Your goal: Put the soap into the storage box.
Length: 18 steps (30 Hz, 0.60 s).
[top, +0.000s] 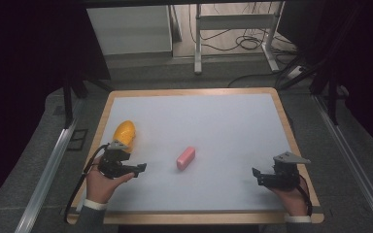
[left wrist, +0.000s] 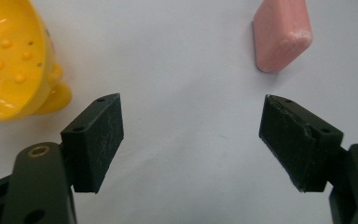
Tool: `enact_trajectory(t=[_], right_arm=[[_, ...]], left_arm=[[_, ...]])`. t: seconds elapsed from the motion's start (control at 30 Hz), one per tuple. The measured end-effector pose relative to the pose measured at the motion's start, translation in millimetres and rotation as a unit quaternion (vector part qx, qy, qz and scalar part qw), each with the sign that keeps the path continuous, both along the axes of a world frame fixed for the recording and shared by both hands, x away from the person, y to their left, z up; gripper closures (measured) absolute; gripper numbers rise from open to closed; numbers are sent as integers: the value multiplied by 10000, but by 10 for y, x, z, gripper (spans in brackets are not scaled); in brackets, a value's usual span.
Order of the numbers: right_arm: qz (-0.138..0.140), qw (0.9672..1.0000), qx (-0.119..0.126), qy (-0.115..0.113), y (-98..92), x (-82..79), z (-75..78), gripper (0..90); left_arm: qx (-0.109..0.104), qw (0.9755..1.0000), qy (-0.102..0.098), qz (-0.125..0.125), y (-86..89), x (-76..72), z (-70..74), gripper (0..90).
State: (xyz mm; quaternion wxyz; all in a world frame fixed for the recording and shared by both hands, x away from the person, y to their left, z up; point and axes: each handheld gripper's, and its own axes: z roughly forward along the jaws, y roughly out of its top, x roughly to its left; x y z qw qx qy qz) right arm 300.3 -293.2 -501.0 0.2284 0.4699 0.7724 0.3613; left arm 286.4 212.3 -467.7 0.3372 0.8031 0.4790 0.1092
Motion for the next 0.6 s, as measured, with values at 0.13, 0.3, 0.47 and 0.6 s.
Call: enact_trajectory(t=[0.13, 0.3, 0.47, 0.6], right_arm=[[11, 10000, -42, 28, 5, 6, -24, 73], [15, 9999, -91, 45, 13, 9, -40, 74], [16, 9999, -154, -36, 26, -2, -45, 86], [22, 9999, -143, -46, 31, -4, -47, 91]], left_arm=[[172, 9997, 50, -164, -117, 35, -8, 219], [223, 9993, 82, -283, -235, 67, -10, 218], [277, 9990, 112, -326, -308, 113, -9, 219], [300, 9985, 177, -416, -397, 158, -30, 219]])
